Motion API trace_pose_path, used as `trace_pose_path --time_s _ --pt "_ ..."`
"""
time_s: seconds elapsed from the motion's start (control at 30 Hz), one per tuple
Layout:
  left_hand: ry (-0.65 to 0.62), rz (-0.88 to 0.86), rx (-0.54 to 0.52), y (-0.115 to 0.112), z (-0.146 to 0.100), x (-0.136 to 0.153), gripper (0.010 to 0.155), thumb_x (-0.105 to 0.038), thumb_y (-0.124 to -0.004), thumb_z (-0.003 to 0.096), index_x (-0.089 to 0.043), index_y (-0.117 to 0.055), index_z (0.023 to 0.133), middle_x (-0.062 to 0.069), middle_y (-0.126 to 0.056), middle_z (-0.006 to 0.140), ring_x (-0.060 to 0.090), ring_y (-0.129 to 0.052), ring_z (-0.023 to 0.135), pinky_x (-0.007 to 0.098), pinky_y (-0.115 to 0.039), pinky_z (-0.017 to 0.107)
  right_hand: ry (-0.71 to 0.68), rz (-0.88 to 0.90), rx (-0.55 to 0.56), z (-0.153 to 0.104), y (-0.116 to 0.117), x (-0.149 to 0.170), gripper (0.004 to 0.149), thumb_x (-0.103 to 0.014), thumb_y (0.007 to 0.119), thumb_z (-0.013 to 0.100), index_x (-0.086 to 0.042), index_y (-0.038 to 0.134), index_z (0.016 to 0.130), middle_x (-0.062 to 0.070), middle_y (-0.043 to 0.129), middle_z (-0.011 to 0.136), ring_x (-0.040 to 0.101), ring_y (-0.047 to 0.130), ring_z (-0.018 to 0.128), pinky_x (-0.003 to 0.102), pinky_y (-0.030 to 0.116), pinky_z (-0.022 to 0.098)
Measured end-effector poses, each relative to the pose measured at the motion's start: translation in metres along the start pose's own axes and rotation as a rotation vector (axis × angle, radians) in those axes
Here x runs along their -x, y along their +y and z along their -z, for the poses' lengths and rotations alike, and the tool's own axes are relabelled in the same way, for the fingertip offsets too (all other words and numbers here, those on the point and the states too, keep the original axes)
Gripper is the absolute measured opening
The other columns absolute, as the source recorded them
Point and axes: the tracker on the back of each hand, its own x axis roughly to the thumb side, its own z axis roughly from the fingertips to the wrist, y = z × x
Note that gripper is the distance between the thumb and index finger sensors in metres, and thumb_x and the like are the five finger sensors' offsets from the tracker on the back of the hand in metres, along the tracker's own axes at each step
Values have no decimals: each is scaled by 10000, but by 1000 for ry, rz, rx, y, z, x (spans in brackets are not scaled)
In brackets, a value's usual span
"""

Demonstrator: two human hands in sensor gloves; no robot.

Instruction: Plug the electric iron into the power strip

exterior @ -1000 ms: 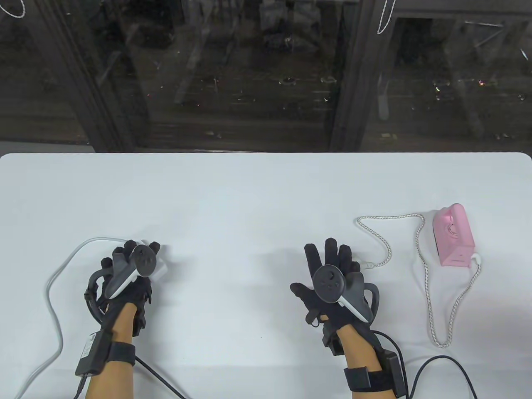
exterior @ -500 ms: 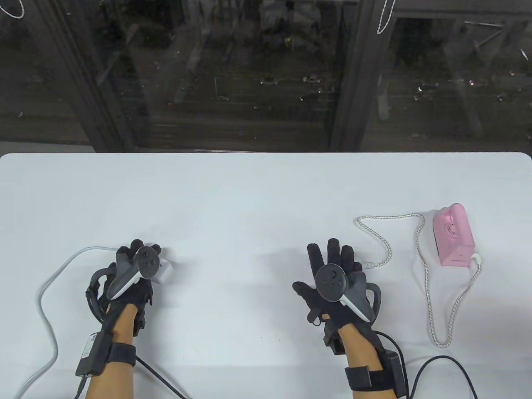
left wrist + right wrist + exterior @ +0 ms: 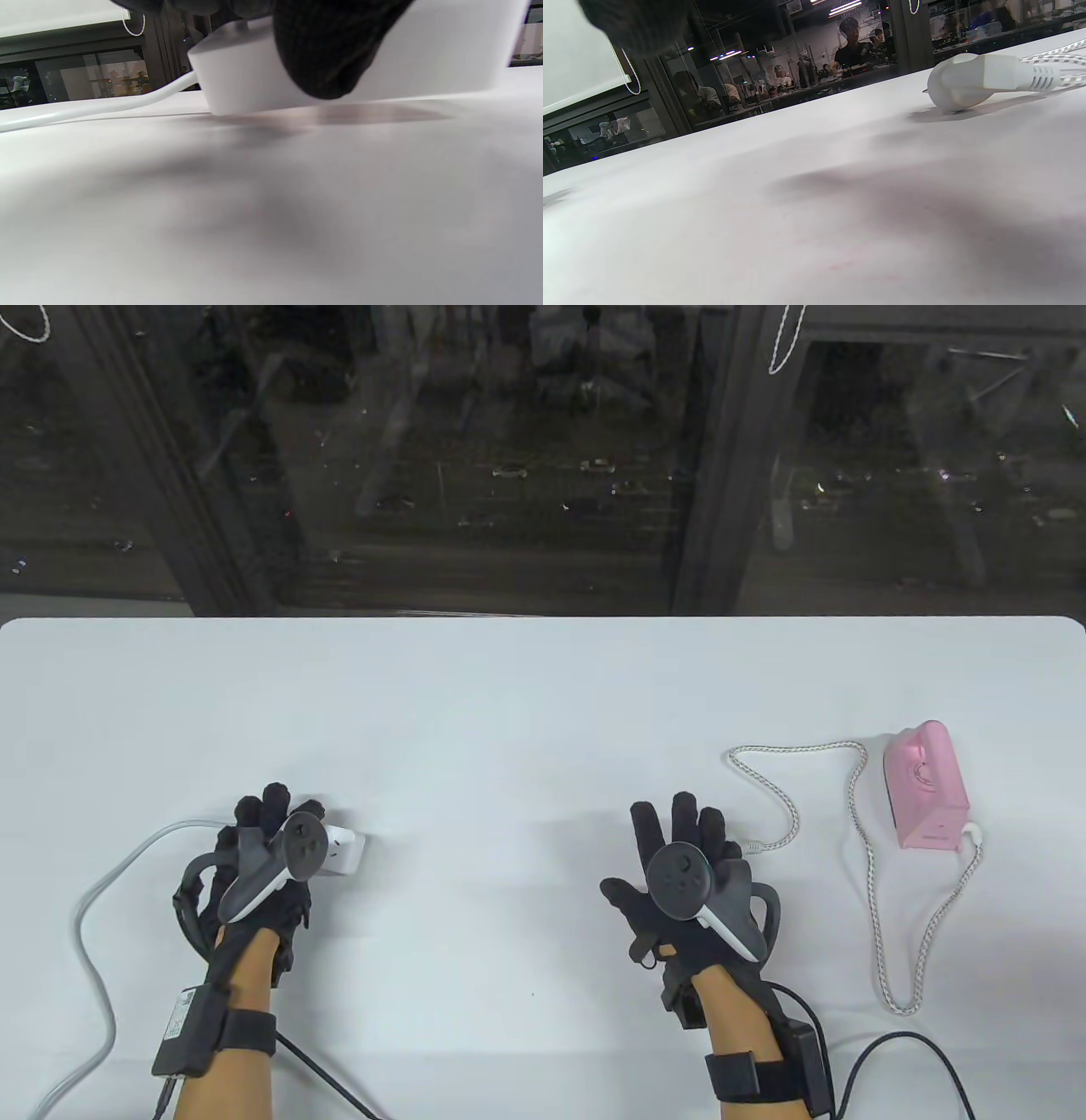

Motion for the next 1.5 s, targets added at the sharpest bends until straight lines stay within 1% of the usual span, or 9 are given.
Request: trace_pose_path --time_s 0.2,0.33,0.43,0.5,0.57,0.67,0.9,1.13,1.5 --pt "-40 -45 -77 12 -5 -3 839 -395 -806 369 -468 -320 1049 20 -474 1181 446 -404 1089 626 -462 753 2 4 4 1 0 1 893 -662 704 433 -350 216 1112 139 78 1162 529 167 1049 700 313 727" --pt "-91 -85 -159 24 -11 -8 833 -451 -765 363 -477 -297 1051 10 -489 1161 473 -461 1072 637 -467 746 5 7 8 1 0 2 890 -660 704 437 -348 217 1112 139 81 1162 529 166 1048 700 314 727" --pt "-127 -103 -218 32 -15 -13 830 -474 -744 361 -468 -292 1056 35 -488 1145 500 -605 1019 637 -557 721 6 10 14 1 0 3 888 -659 705 436 -350 216 1111 139 83 1162 529 169 1048 700 314 726" --pt "-139 -123 -238 36 -16 -14 830 -494 -734 355 -462 -297 1059 44 -509 1132 465 -774 934 606 -668 676 7 11 15 1 0 3 886 -659 704 439 -350 217 1111 139 83 1162 528 169 1048 700 315 726" --pt "-154 -138 -261 38 -19 -17 832 -498 -735 351 -452 -305 1062 56 -522 1123 437 -851 878 587 -721 644 8 12 18 1 0 4 890 -659 704 434 -350 217 1111 139 85 1162 528 168 1048 700 315 726" --pt "-189 -151 -269 42 -22 -23 834 -487 -743 356 -435 -311 1068 72 -500 1121 407 -815 901 606 -673 661 10 15 22 2 0 5 889 -658 705 435 -349 217 1111 139 85 1162 528 169 1048 700 316 726" --pt "-269 -184 -372 59 -35 -41 865 -442 -802 344 -372 -346 1076 82 -538 1097 390 -844 856 600 -685 656 17 25 35 2 -2 8 886 -656 705 437 -349 220 1111 139 89 1162 528 173 1048 699 317 726" --pt "-354 -205 -431 73 -51 -62 888 -375 -856 328 -267 -401 1084 89 -566 1084 363 -844 844 589 -683 664 21 29 41 2 -2 9 885 -654 705 437 -348 221 1111 138 89 1163 528 174 1048 699 319 726" --pt "-457 -169 -393 73 -64 -93 846 -417 -830 335 -250 -486 1091 86 -609 1082 333 -872 808 576 -704 652 34 39 60 2 -4 13 872 -641 706 444 -347 229 1111 135 94 1163 525 175 1048 698 320 726"
